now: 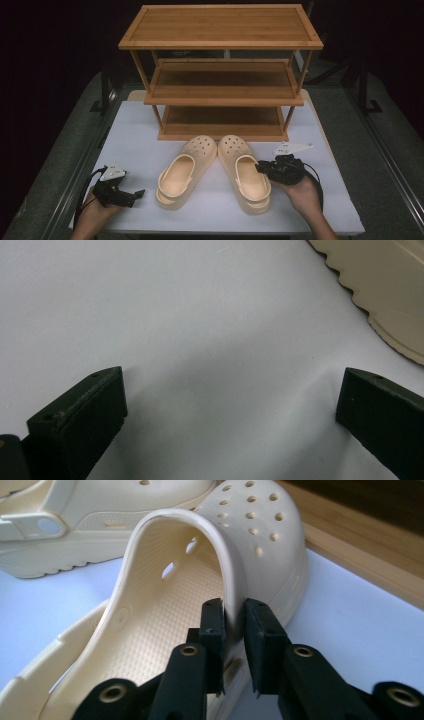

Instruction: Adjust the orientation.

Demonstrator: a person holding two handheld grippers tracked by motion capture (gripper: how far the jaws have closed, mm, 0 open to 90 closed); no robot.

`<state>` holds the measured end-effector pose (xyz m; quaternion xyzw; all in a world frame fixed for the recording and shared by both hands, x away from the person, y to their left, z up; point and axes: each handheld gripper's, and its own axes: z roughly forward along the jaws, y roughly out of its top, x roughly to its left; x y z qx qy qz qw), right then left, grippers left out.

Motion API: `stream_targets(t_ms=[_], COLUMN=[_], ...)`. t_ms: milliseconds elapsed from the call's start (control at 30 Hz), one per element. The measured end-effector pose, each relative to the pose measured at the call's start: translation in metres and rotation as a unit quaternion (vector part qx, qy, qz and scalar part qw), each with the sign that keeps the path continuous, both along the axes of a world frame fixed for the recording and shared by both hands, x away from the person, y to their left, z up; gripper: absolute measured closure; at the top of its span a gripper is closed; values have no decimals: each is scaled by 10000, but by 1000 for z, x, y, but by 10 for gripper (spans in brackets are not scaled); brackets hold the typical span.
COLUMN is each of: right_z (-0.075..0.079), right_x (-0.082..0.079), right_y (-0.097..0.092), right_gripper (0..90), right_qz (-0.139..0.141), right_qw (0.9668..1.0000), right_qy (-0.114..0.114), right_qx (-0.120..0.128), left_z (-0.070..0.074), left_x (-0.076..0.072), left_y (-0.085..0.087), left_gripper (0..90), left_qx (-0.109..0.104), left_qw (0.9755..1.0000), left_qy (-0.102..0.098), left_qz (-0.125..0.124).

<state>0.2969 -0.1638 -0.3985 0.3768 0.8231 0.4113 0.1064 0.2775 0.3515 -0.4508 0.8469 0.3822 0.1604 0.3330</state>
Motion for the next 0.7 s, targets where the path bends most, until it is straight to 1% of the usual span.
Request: stream_targets(t_ms=[200, 300, 433, 533, 600, 633, 700], right_z=[1, 1, -1, -1, -2, -2, -2], right_x=[4, 9, 10, 9, 8, 8, 7], right_y=[-5, -11, -15, -15, -16, -16, -16], right_gripper=[810, 818, 816, 782, 730, 710, 700], right_qz=[-101, -188, -171, -191, -179, -176, -173], right_qw=[9999, 9997, 9998, 9997, 9997, 9997, 9997], right_qy=[-51, -105, -133, -131, -93, -81, -84], right_qx=[-49, -117, -32, 0, 123, 141, 123], left_z=[0, 0, 0, 0, 0, 0, 0], left_x=[0, 0, 0, 0, 0, 0, 0], left_y=[0, 0, 0, 0, 0, 0, 0], left_gripper=[0, 0, 0, 0, 0, 0, 0], left_qx=[-2, 0, -4, -1, 2, 2, 4], left_qw=[10000, 10000, 10000, 10000, 10000, 10000, 10000], left_qy=[2, -1, 3, 1, 1, 1, 3], left_qz=[5, 0, 2, 3, 0, 0, -1])
